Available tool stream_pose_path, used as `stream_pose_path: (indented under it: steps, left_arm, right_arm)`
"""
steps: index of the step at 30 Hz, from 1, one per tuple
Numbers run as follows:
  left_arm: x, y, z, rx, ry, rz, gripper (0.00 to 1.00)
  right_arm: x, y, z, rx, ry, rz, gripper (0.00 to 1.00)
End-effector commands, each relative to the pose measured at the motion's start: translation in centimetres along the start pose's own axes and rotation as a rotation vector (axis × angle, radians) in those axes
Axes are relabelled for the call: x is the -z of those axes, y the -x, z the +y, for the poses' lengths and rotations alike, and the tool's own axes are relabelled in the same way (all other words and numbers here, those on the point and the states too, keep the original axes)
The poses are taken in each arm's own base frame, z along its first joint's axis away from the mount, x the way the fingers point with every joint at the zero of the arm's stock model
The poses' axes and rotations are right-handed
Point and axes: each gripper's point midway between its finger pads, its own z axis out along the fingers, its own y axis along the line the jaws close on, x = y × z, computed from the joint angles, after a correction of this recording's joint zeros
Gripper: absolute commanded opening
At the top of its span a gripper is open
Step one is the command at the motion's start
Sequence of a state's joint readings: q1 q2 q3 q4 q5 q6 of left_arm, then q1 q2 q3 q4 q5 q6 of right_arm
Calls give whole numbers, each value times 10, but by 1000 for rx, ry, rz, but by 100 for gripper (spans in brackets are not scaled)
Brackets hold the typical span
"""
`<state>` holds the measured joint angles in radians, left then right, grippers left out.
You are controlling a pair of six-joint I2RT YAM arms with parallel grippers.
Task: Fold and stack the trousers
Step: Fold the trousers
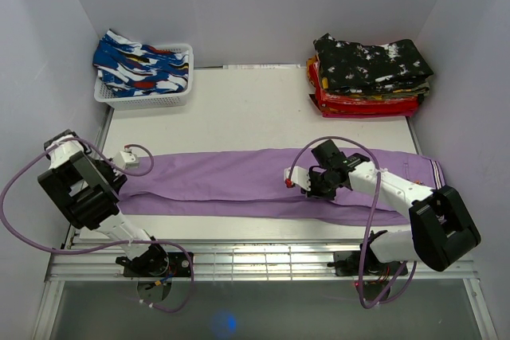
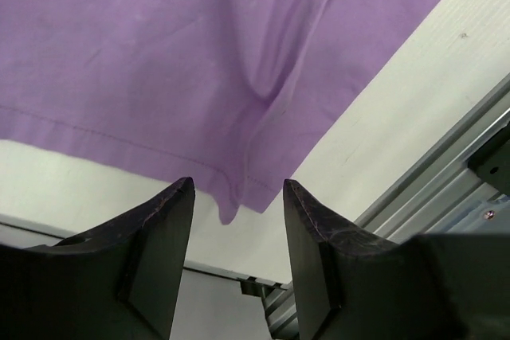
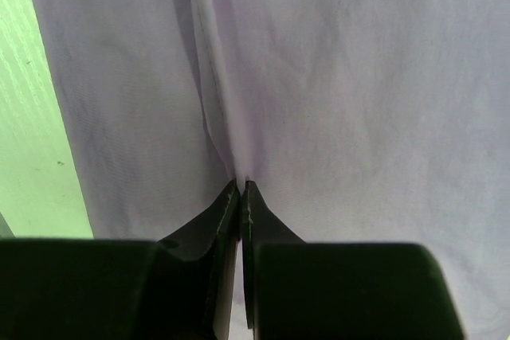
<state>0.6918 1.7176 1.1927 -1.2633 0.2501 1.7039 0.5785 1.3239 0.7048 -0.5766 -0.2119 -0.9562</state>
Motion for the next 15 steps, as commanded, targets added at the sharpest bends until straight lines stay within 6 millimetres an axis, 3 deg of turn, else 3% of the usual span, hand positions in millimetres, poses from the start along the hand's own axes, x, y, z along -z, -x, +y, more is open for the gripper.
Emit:
stream_pose_path:
  steps: [1,8,15]
  left_arm:
    - [-3,2,-6,-2,4,-14,59]
    - [-10,-11,16,-32,101,45,46]
    - [2,-13,37,-46,157,63,19]
  right_arm:
    - [10,20,-11,-2,-22,-50,8]
    - [18,29,-19,-6,-39,-66,8]
    - [25,32,-26,-19,-62,-73,8]
